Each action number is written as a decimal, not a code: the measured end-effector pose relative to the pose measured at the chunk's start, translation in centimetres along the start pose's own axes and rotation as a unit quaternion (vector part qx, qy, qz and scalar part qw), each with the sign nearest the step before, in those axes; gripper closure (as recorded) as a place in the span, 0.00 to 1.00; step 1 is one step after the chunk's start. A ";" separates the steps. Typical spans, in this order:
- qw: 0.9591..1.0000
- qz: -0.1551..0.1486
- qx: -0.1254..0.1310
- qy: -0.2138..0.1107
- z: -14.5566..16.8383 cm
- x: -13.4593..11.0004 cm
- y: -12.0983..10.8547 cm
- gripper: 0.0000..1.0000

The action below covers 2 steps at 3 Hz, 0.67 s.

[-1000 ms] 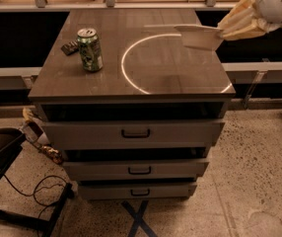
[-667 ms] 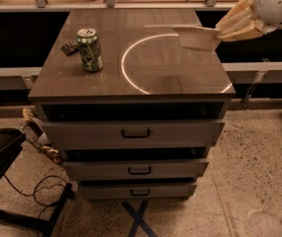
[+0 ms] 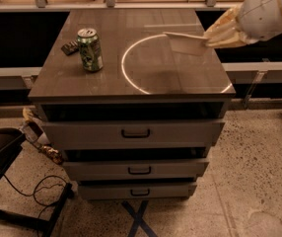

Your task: Move paper bowl near green can

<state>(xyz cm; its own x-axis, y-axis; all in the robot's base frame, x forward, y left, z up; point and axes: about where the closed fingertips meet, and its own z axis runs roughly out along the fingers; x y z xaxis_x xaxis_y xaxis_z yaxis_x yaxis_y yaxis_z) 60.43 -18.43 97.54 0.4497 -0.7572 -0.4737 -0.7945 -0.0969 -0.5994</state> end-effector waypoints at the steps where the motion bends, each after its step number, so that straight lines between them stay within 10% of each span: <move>1: 1.000 -0.025 0.008 -0.013 3.3 1.2 -1.0 1.00; 2: 0.998 -0.048 0.012 -0.023 5.9 1.8 -2.6 1.00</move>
Offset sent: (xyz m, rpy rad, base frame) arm 0.0826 0.0369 -0.0366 0.0058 -0.1251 0.1143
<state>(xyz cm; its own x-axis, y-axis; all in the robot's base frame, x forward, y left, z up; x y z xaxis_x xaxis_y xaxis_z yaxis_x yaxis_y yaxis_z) 65.69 -15.76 94.45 0.5426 -0.7144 -0.4419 -0.7367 -0.1520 -0.6589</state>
